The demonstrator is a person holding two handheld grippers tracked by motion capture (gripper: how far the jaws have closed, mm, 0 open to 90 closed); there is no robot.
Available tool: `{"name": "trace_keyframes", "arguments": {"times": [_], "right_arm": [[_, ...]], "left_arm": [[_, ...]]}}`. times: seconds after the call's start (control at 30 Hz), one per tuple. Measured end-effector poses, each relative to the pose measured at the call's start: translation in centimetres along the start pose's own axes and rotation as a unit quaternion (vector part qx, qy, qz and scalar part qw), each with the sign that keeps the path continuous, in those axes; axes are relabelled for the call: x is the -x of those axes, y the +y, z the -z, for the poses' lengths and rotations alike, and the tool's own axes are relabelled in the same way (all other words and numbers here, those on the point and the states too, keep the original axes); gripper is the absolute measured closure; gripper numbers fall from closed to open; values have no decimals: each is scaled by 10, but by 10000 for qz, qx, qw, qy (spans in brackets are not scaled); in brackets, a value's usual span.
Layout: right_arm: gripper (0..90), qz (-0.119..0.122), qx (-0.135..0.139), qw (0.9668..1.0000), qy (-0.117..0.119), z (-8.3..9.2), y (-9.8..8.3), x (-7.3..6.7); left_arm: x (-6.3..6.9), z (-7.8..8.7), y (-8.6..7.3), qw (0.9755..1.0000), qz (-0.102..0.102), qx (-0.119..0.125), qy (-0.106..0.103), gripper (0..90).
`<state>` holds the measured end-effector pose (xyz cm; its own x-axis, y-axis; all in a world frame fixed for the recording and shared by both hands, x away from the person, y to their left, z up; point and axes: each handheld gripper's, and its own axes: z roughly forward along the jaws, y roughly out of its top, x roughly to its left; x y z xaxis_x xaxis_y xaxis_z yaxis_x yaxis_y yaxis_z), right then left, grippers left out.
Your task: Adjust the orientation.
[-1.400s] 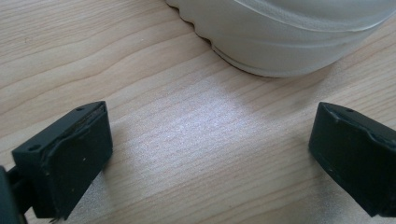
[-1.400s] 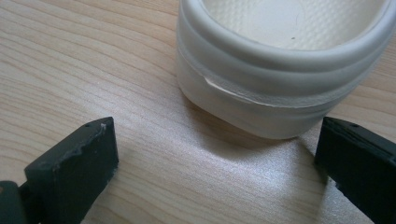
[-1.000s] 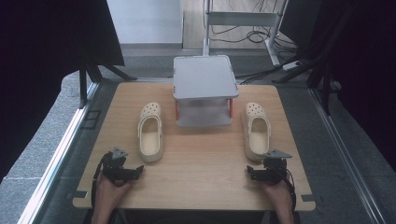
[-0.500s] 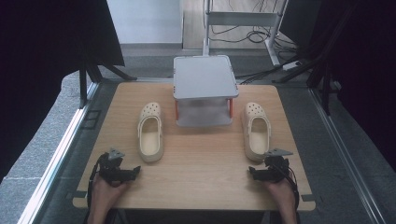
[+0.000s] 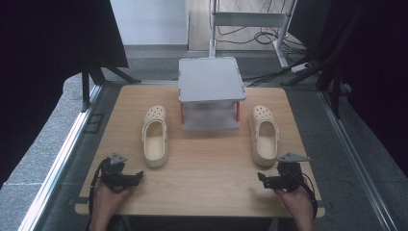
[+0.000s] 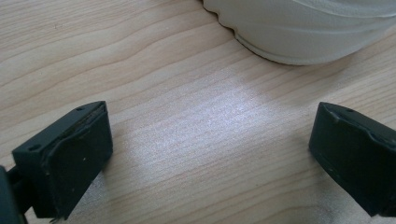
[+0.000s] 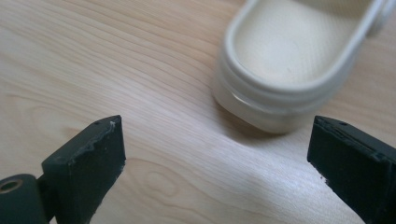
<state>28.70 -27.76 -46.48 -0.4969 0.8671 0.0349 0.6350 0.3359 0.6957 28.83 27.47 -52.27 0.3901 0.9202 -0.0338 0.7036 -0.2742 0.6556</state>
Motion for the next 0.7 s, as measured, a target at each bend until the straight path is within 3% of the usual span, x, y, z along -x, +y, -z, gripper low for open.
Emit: {"name": "trace_keyframes", "arguments": {"times": [0.23,0.47,0.6,0.7], "right_arm": [[21,136,154,9988,442,9,27,-15],[0,728,324,9943,702,-6,56,-34],[0,967,331,9912,843,-16,73,-46],[0,974,214,9902,974,-26,85,-55]], "left_arm": [[0,0,0,10000,11,0,14,0],[0,0,0,10000,9,1,10,0],[0,0,0,10000,19,1,19,0],[0,0,0,10000,19,1,22,0]]}}
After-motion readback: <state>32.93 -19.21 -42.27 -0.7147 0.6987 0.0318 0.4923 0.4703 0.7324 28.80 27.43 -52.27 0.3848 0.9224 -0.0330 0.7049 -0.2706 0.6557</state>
